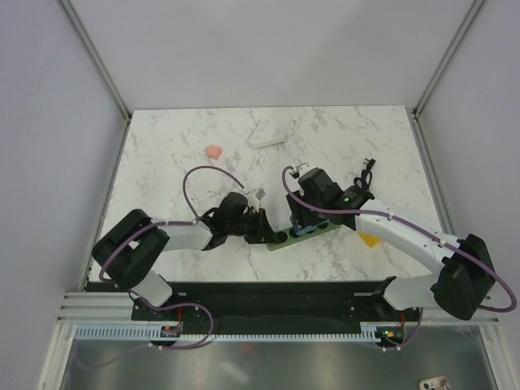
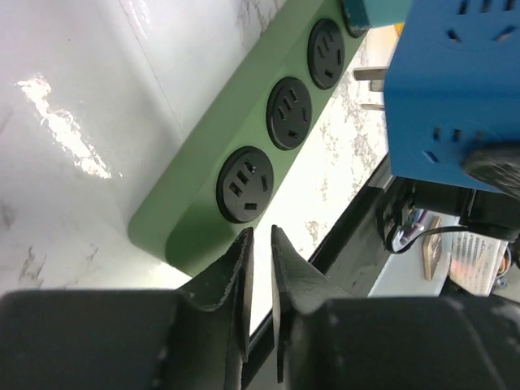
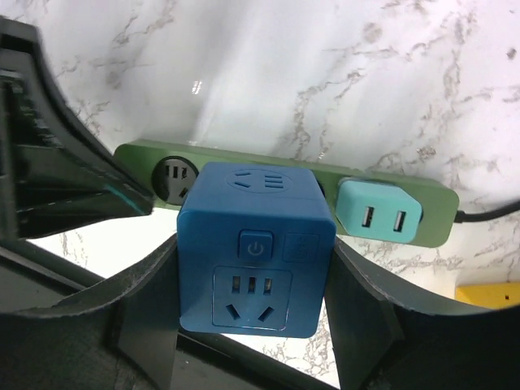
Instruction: Insert the plug
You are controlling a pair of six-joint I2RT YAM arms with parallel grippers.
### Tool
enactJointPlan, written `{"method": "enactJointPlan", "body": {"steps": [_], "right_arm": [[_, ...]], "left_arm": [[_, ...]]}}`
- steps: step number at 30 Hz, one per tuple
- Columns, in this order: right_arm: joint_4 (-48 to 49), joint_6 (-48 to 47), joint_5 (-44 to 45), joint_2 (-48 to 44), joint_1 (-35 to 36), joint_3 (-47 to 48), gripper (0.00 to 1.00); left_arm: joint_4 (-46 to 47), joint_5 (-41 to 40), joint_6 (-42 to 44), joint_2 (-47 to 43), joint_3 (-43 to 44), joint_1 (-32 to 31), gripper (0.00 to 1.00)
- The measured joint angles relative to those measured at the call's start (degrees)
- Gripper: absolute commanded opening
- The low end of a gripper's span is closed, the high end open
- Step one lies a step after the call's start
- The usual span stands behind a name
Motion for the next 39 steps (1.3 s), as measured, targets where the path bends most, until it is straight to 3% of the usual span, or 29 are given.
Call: {"method": "enactJointPlan", "body": {"steps": [2, 3, 7, 12, 20, 39], "right_arm": [[0.9, 1.9, 1.6, -1.0, 0.0, -1.2, 0.00], [1.4, 2.8, 2.3, -1.0, 0.2, -1.4, 0.00], [3.0, 5.9, 4.2, -0.9, 1.2, -1.5, 0.00], [3.1, 8.8, 5.6, -0.2, 3.0, -1.5, 0.00], [2.4, 12.5, 7.7, 3.7, 6.8, -1.5, 0.00], [1.2, 13.4, 11.7, 5.0, 8.2, -1.5, 0.00]], "left_arm": [[-2.6, -1.4, -0.1, -2.6, 0.0, 0.0, 0.30], [-4.2, -2.0, -0.2, -4.3, 0.0, 0.0, 0.39], [-11.2, -4.5, 0.2, -11.0, 2.1, 0.0, 0.51], [-17.0, -8.2, 1.5, -15.6, 6.0, 0.2, 0.51], [-21.3, -10.0, 1.9, -16.3, 3.8, 1.9, 0.52], [-22.6, -10.1, 2.0, -16.4, 1.4, 3.0, 0.52]]}}
